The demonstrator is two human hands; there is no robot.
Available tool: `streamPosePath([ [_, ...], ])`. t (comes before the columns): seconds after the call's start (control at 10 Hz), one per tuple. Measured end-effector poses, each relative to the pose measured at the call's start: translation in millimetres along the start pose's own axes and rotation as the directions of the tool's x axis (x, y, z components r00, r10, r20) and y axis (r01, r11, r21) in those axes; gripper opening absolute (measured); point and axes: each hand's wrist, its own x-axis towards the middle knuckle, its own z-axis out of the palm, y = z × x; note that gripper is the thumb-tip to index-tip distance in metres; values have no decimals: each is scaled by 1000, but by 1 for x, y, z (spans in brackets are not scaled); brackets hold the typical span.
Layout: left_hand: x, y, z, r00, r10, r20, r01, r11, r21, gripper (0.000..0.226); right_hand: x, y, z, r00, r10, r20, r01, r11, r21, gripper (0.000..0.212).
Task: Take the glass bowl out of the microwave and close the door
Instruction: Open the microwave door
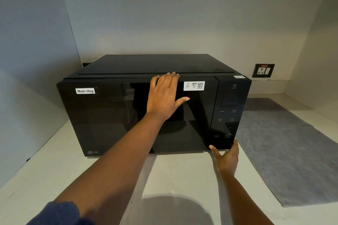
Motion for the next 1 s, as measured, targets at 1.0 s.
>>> streamPosePath([
  [1.0, -9, 6, -14, 1000, -8, 6, 8, 999, -53, 73, 6, -13, -12, 994, -110, -18, 105, 982, -158, 85],
])
